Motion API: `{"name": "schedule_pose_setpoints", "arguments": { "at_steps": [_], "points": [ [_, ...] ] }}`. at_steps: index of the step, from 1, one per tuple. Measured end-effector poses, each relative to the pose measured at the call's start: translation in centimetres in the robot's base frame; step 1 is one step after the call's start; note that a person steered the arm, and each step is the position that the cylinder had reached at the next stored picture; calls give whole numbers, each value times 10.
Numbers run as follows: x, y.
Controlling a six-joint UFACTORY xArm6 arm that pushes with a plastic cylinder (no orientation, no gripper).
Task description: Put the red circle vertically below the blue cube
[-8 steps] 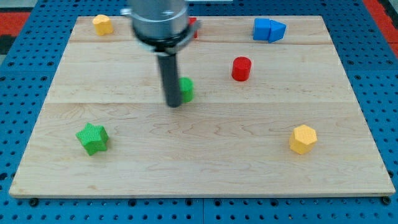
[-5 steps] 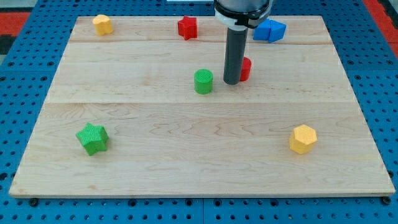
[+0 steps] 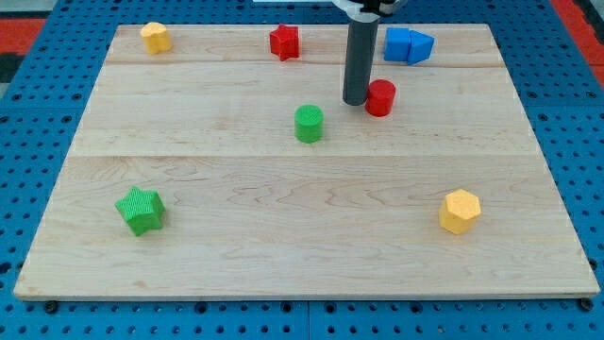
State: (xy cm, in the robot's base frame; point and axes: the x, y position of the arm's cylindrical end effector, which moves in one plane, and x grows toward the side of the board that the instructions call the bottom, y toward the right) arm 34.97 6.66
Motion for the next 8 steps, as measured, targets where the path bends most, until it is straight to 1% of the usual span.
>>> {"name": "schedule_pose_setpoints", "arguments": {
  "at_steps": [3,8],
  "points": [
    [3,1],
    [6,18]
  ]
}}
